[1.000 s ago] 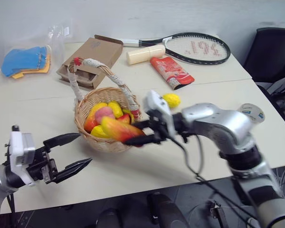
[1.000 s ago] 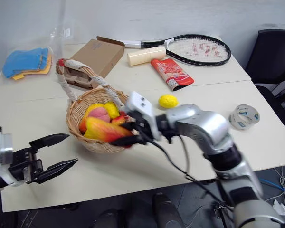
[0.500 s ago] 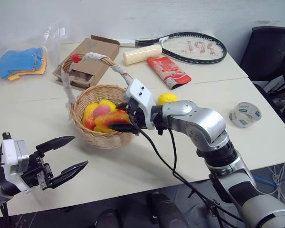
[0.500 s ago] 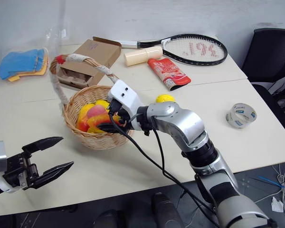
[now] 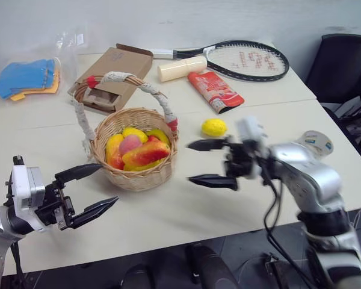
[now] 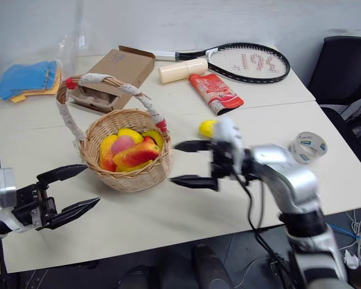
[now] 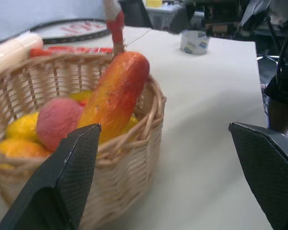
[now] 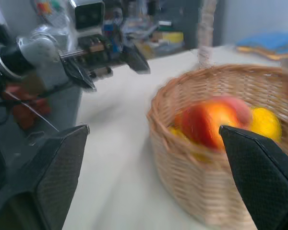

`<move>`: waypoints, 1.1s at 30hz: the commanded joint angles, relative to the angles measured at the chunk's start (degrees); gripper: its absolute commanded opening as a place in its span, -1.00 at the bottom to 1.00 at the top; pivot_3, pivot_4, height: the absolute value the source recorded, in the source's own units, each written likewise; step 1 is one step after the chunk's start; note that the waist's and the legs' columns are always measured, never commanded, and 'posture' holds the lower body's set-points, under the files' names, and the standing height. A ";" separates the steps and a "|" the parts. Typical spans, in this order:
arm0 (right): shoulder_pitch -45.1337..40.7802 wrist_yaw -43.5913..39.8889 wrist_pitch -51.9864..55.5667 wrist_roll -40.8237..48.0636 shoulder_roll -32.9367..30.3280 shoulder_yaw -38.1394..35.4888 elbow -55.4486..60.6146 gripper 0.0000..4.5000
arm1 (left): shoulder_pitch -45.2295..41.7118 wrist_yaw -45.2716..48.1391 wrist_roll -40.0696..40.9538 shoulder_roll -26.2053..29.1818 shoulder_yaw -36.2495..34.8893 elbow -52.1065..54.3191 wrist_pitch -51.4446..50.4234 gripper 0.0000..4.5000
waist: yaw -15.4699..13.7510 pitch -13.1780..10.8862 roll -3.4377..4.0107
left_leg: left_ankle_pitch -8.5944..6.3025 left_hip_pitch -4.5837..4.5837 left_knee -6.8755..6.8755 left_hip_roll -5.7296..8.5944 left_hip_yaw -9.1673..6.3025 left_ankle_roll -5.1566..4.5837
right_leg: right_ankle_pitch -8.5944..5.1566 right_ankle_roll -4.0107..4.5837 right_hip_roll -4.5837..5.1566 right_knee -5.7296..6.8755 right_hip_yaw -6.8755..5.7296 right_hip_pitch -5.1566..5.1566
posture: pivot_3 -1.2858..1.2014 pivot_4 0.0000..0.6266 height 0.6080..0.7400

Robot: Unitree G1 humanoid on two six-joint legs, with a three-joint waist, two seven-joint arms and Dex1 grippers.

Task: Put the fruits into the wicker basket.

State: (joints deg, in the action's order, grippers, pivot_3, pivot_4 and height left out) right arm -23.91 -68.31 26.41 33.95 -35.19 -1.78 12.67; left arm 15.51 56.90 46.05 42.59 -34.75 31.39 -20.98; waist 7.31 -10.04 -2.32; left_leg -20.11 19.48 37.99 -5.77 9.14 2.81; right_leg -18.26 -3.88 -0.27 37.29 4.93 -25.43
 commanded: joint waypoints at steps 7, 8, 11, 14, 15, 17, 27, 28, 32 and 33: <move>17.22 -1.36 -29.57 -9.69 -8.70 -19.58 -28.46 0.99 | -6.90 -4.88 5.97 1.06 2.29 4.11 -3.01 1.00 | -0.34 -0.04 0.02 | 0.06 -0.38 0.09 0.05 0.12 0.00 | 0.05 -0.09 -0.14 0.12 0.26 0.27 | 0.03 -0.52 1.00; 18.02 -1.26 -30.99 -10.12 -8.81 -19.93 -29.70 0.99 | -7.63 -5.45 6.82 1.46 2.63 4.40 -3.95 1.00 | -0.44 -0.06 0.05 | 0.07 -0.44 0.09 0.04 0.12 0.01 | 0.05 -0.08 -0.13 0.11 0.26 0.35 | 0.03 -0.52 1.00; 17.67 1.03 -34.31 -10.76 -8.20 -20.67 -30.67 0.99 | -9.69 -7.07 8.16 2.11 2.88 4.40 -5.39 1.00 | 0.24 -0.20 0.17 | 0.09 -0.75 0.10 0.01 0.11 0.01 | 0.06 -0.11 -0.10 0.12 0.44 0.60 | 0.03 -0.52 1.00; 11.66 2.66 -33.53 -11.60 -8.30 -17.49 -29.16 0.99 | -10.60 -7.81 9.49 2.64 1.93 3.98 -6.38 1.00 | 1.13 -0.33 0.21 | 0.04 -1.30 -0.09 0.13 -0.15 0.07 | 0.07 -0.14 -0.15 0.12 0.85 1.15 | 0.03 -0.52 1.00; 8.71 2.01 -33.71 -13.14 -8.78 -14.99 -28.58 0.99 | -10.91 -7.85 9.10 2.83 1.76 3.91 -6.04 1.00 | 1.45 -0.40 0.28 | 0.02 -1.35 -0.09 0.19 -0.31 0.10 | 0.07 -0.14 -0.22 0.12 0.94 1.16 | 0.03 -0.52 1.00; 2.53 1.29 -33.26 -16.91 -9.53 -10.06 -28.65 0.99 | -11.77 -8.50 8.95 3.09 1.58 3.88 -5.88 1.00 | 1.86 -0.50 0.41 | 0.01 -1.40 -0.08 0.23 -0.42 0.11 | 0.10 -0.16 -0.28 0.13 1.07 1.14 | 0.03 -0.52 1.00; -33.54 3.96 -29.81 -34.24 -0.36 9.76 -50.92 0.99 | -8.88 -11.08 8.59 1.69 1.53 5.66 -6.53 1.00 | 1.77 -0.72 0.75 | -0.08 -1.14 -0.10 0.11 -0.52 0.26 | 0.00 0.00 -0.29 0.29 0.89 0.46 | 0.03 -0.52 1.00; -35.58 4.30 -29.97 -34.86 1.11 10.40 -53.61 0.99 | -8.26 -11.34 8.47 1.42 1.23 5.93 -6.43 1.00 | 1.67 -0.72 0.75 | -0.08 -1.01 -0.09 0.11 -0.51 0.26 | 0.00 0.00 -0.27 0.32 0.89 0.31 | 0.03 -0.52 1.00; -41.07 4.13 -32.62 -37.69 5.55 13.28 -62.59 0.99 | -5.86 -12.03 7.91 0.11 0.33 6.81 -5.66 1.00 | 1.40 -0.72 0.76 | -0.08 -0.84 -0.03 0.11 -0.31 0.26 | 0.00 0.01 -0.25 0.38 0.87 0.12 | 0.03 -0.52 1.00; -42.55 5.14 -32.49 -38.08 6.96 13.38 -65.29 0.99 | -5.48 -12.35 7.74 -0.31 0.35 7.02 -5.42 1.00 | 1.42 -0.72 0.76 | -0.07 -0.76 0.02 0.12 -0.22 0.26 | 0.00 0.01 -0.24 0.43 0.86 0.06 | 0.03 -0.52 1.00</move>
State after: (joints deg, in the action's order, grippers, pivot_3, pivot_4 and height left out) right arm -64.00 -64.27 -5.13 -3.50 -28.93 11.74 -49.81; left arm 9.70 45.11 53.85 42.69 -33.11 35.90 -27.68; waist 8.73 -10.77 -1.56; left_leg -20.19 18.73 38.06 -5.66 9.02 3.07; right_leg -18.26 -3.87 -0.51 37.76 5.80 -25.41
